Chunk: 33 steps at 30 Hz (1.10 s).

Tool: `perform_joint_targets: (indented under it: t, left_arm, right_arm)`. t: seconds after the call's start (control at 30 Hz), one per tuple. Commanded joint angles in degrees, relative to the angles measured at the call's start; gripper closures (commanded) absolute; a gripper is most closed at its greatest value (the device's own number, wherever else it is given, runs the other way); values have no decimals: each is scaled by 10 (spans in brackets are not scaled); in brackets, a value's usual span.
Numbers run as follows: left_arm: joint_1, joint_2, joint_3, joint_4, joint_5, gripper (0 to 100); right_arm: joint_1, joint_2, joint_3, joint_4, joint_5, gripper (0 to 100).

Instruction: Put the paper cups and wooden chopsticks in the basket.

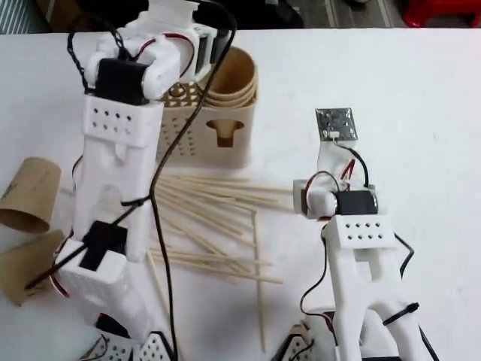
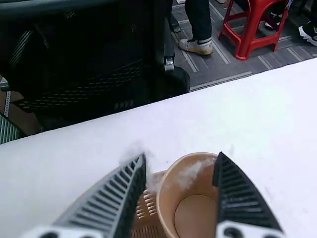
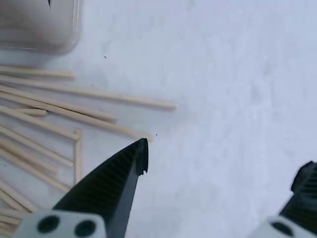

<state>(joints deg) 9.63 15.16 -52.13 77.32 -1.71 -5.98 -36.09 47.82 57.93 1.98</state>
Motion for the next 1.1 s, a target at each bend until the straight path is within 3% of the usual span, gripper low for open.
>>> perform_joint_targets:
  t: [0.0, 0.13, 0.33, 0.5, 0.87, 1.07]
  left_arm:
    - [-10, -45, -67, 38, -1, 774]
    - [-57, -63, -103, 117, -20, 774]
    - [-182, -66, -95, 256, -55, 774]
    - [-290, -109, 27, 252, -83, 771]
    - [-407, -361, 384, 246, -86, 770]
    - [-480, -386, 536, 232, -84, 705]
  right_arm:
    - [1, -1, -3, -10, -5, 559]
    - [1, -1, -3, -10, -5, 559]
    - [1, -1, -3, -10, -5, 559]
    - [1, -1, -3, -10, -5, 559]
    - [1, -1, -3, -10, -4, 559]
    - [1, -1, -3, -10, -4, 559]
